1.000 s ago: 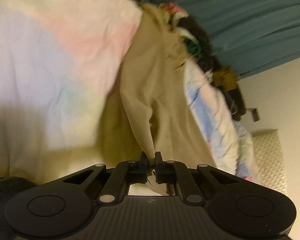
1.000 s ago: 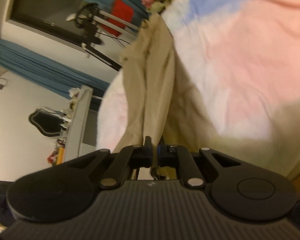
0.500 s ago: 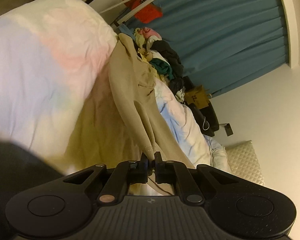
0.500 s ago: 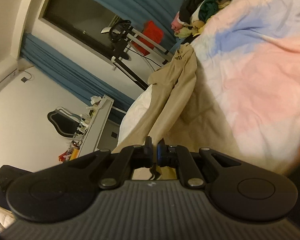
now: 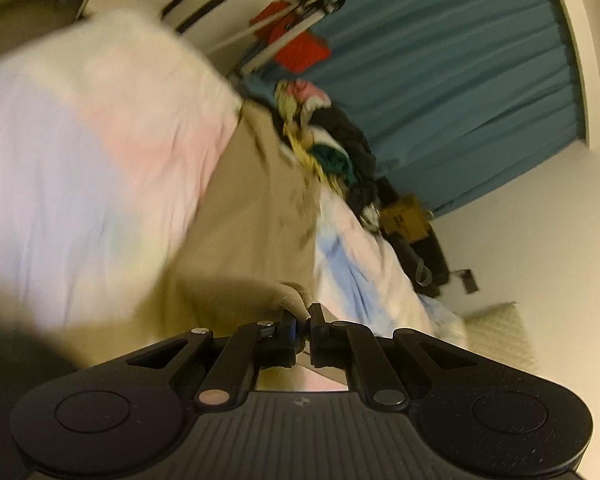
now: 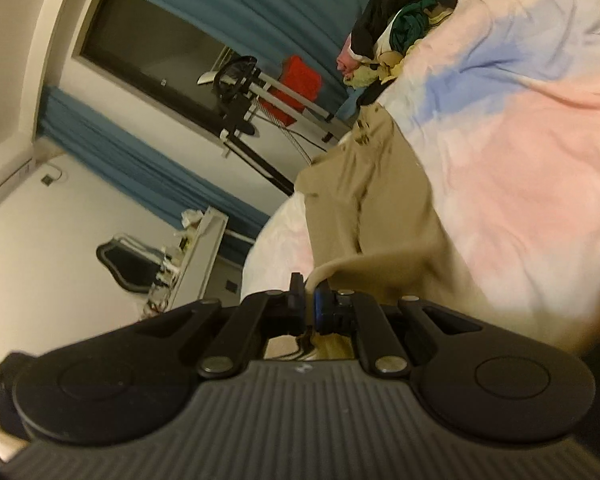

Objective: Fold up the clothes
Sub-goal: 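Lift the shirt end with both grippers and fold it over the strip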

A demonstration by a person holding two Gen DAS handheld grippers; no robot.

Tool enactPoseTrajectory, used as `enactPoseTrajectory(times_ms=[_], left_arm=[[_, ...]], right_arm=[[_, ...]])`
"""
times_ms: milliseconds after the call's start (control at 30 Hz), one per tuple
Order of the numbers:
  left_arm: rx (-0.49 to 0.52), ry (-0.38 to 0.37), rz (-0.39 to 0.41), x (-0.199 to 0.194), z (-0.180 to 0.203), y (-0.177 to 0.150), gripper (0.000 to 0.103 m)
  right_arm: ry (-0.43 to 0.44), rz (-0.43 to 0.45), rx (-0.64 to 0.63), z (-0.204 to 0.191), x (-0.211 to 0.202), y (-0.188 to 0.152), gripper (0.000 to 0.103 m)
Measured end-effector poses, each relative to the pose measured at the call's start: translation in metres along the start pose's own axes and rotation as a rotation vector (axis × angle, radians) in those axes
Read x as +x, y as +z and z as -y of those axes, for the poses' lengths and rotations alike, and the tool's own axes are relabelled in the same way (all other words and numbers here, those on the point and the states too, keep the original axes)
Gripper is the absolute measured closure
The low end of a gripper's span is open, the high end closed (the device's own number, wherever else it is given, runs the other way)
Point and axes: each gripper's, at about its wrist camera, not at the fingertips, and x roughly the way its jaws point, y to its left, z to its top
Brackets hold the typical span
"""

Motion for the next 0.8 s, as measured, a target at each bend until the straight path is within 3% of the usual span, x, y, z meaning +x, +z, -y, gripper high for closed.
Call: enactPoseTrajectory(times_ms=[200, 467, 667, 800], left_arm=[[0.132, 0.100, 0.092, 0.063, 0.022, 0.063, 0.097], [0.274, 0.231, 0.168, 0.158, 0.025, 0.100, 0.097], [0.408, 0.310, 0.166, 0.234, 0.004, 0.115, 0.097], [0.473, 0.372, 0.115, 0.279, -0.021, 0.115, 0.097]], right_arm=[[-0.076, 0.054, -0.085, -0.016, 0.084, 0.052, 0.095], [-0.207, 0.073, -0.287, -0.006, 0.180, 0.078, 0.095], [-0.252, 0.047, -0.406, 0.024, 0.241, 0.084, 0.095], [-0.312, -0.005, -0.492, 0.043, 0.282, 0.079, 0.095]])
